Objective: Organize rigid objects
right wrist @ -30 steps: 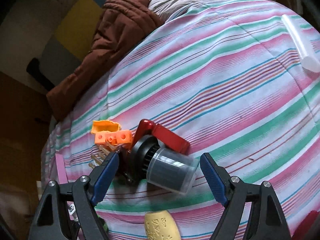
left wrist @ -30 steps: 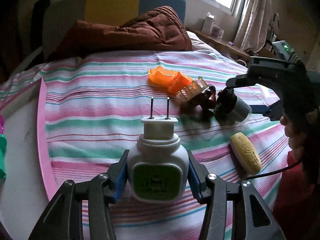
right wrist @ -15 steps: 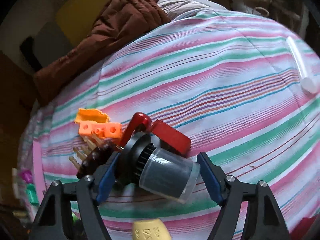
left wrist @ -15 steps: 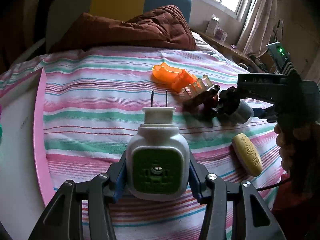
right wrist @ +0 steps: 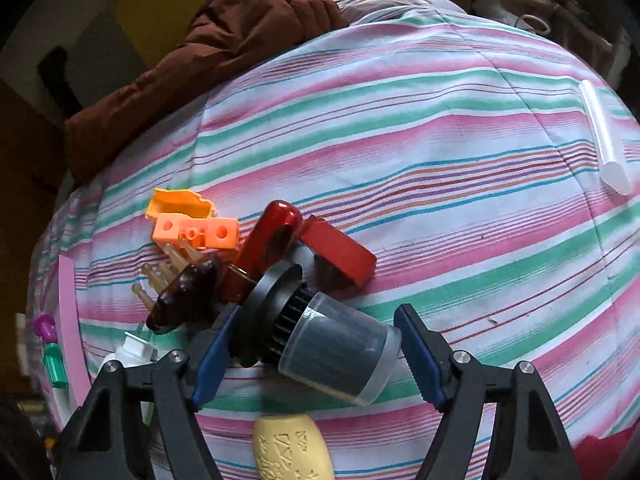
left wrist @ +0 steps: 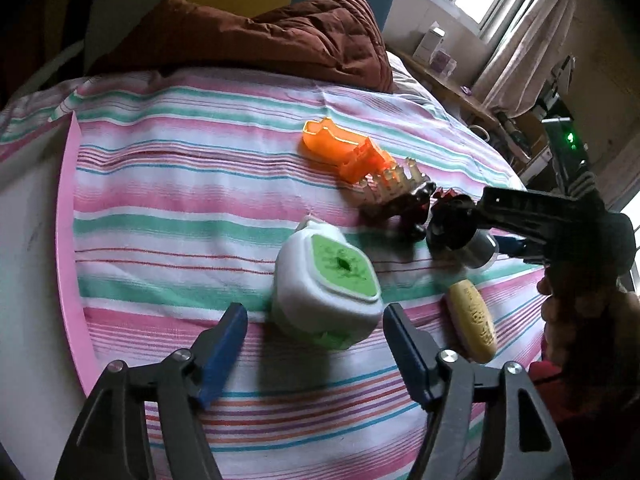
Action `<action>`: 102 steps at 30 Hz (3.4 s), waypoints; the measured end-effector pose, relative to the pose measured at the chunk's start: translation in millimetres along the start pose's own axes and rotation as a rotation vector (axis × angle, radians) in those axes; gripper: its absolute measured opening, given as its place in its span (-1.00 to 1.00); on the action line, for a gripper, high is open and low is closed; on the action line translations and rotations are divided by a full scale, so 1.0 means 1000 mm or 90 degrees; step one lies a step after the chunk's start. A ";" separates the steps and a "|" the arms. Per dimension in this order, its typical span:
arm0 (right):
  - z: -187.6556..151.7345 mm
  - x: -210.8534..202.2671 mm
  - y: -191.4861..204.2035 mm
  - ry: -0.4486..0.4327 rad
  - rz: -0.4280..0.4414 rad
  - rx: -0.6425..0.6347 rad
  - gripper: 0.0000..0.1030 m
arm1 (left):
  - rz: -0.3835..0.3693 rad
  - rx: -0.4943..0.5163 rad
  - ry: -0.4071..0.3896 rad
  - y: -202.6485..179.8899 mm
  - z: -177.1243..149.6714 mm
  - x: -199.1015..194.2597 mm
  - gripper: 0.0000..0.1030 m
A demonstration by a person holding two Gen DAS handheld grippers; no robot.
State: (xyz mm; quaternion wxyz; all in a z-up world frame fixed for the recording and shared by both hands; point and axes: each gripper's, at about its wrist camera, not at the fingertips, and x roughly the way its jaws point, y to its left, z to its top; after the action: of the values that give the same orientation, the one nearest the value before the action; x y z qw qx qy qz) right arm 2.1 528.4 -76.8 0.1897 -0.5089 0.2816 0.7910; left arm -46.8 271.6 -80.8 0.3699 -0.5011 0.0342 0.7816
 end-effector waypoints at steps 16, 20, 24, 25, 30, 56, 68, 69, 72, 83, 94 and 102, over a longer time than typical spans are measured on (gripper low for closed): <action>0.006 0.002 -0.004 0.009 0.019 0.025 0.52 | 0.086 0.096 0.067 -0.017 0.036 0.019 0.03; 0.004 0.004 0.001 0.009 0.007 0.000 0.52 | 0.081 0.109 0.048 -0.018 0.029 0.015 0.03; 0.003 0.009 0.012 0.011 -0.008 -0.036 0.52 | 0.081 0.101 0.014 -0.015 0.015 0.001 0.03; 0.003 0.010 0.010 0.016 0.000 -0.027 0.53 | 0.077 0.098 0.007 -0.014 0.011 -0.003 0.03; 0.002 0.011 0.009 0.008 -0.003 -0.028 0.53 | 0.066 0.076 -0.029 -0.008 -0.002 -0.026 0.03; -0.011 0.017 0.025 -0.012 -0.081 -0.112 0.53 | 0.216 -0.123 -0.143 0.136 -0.062 -0.157 0.03; -0.010 0.022 0.029 -0.014 -0.089 -0.121 0.53 | 0.281 -0.154 -0.109 0.181 -0.066 -0.128 0.03; -0.010 0.022 0.029 -0.013 -0.091 -0.124 0.53 | 0.282 -0.147 -0.106 0.182 -0.066 -0.125 0.03; -0.010 0.023 0.031 -0.014 -0.098 -0.131 0.53 | 0.293 -0.147 -0.105 0.181 -0.064 -0.125 0.03; -0.008 0.023 0.029 -0.013 -0.097 -0.131 0.53 | 0.312 -0.138 -0.130 0.171 -0.067 -0.142 0.03; -0.016 0.022 0.036 -0.020 -0.106 -0.149 0.52 | 0.323 -0.146 -0.157 0.160 -0.078 -0.168 0.03; -0.020 0.021 0.039 -0.022 -0.108 -0.157 0.52 | 0.321 -0.151 -0.173 0.162 -0.089 -0.182 0.03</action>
State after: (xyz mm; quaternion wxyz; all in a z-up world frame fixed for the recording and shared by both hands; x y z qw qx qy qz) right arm -15.2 485.4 -92.1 0.1967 -0.5368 0.1352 0.8093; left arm -38.4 17.6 -29.4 0.1046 -0.4076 0.0160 0.9070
